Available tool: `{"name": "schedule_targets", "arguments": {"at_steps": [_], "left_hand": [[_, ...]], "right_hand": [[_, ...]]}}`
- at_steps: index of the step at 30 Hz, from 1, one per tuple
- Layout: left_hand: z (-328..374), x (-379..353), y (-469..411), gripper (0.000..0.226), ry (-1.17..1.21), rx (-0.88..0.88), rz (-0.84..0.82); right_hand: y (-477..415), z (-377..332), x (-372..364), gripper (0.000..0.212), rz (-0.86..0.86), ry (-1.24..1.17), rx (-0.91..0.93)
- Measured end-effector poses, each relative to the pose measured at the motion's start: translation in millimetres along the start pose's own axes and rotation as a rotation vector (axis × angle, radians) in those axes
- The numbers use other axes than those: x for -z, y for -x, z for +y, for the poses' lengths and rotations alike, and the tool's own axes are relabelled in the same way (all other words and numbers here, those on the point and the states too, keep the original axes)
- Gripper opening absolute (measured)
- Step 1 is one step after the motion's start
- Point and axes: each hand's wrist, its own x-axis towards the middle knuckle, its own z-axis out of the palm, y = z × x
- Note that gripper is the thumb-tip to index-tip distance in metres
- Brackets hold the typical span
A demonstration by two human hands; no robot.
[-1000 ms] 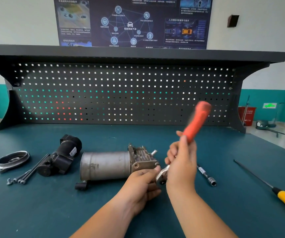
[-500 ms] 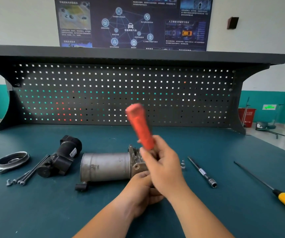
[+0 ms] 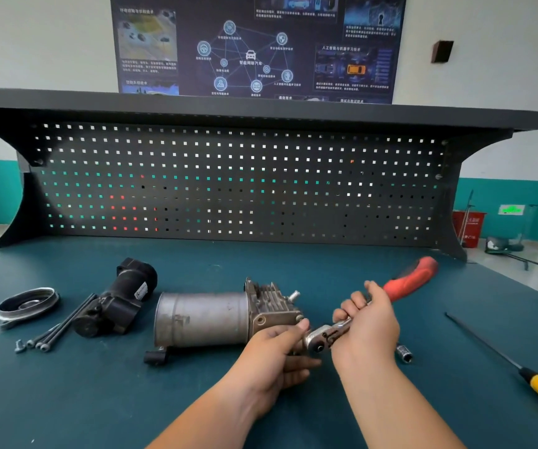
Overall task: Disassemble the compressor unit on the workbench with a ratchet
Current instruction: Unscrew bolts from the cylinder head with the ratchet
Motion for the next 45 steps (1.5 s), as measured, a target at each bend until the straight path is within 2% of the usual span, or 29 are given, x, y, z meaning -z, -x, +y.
{"name": "schedule_targets", "arguments": {"at_steps": [2,4,8,10,12,15,18,21,25,28,31,34,37,39,43,45], "left_hand": [[0.1,-0.9,0.8,0.016,0.002,0.012,0.001],[0.2,-1.2,1.7,0.015,0.012,0.023,-0.003],[-0.4,-0.3,1.9,0.011,0.001,0.016,-0.028],[-0.7,0.4,2.2,0.011,-0.008,-0.005,-0.047],[-0.6,1.3,3.0,0.015,-0.012,-0.024,-0.064],[1.0,1.6,4.6,0.021,-0.004,-0.047,-0.079],[1.7,0.3,5.1,0.019,-0.038,-0.040,-0.056],[2.1,-1.7,6.1,0.026,-0.052,-0.029,-0.019],[3.1,-2.8,4.9,0.033,-0.020,-0.013,0.023],[3.4,-5.5,5.5,0.028,-0.012,-0.009,0.016],[4.8,-5.7,8.5,0.025,-0.027,0.010,-0.006],[5.9,-3.0,10.5,0.030,-0.065,0.036,-0.012],[6.6,-1.4,10.8,0.028,-0.081,0.029,0.005],[6.2,-1.2,10.4,0.028,-0.106,0.020,-0.002],[5.8,0.1,8.8,0.028,-0.123,0.011,0.007],[6.2,1.0,7.9,0.031,-0.127,0.010,0.011]], "right_hand": [[-1.8,0.3,-0.2,0.017,-0.002,0.021,0.000],[1.6,1.8,-3.2,0.018,-0.104,0.115,0.083],[11.8,7.2,-6.2,0.023,-0.529,0.461,0.308],[16.2,11.4,-4.0,0.023,-0.702,0.680,0.498],[20.7,15.8,-2.1,0.015,-0.840,0.858,0.663],[24.3,18.2,-2.0,0.011,-0.958,1.002,0.713],[23.2,17.7,-3.5,0.019,-0.885,0.899,0.666],[20.5,17.3,-4.8,0.025,-0.589,0.642,0.488],[8.5,5.4,-2.4,0.025,-0.192,0.149,0.156],[3.2,1.4,0.1,0.023,-0.072,0.066,0.069],[7.1,4.3,-1.0,0.020,-0.180,0.172,0.173],[16.8,11.5,-0.4,0.013,-0.457,0.318,0.361],[22.1,18.6,2.6,0.037,-0.710,0.535,0.545],[23.8,19.8,1.2,0.045,-0.851,0.655,0.626],[23.3,17.8,-2.4,0.055,-0.956,0.818,0.741],[23.7,18.2,-2.7,0.056,-0.958,0.829,0.718]]}}
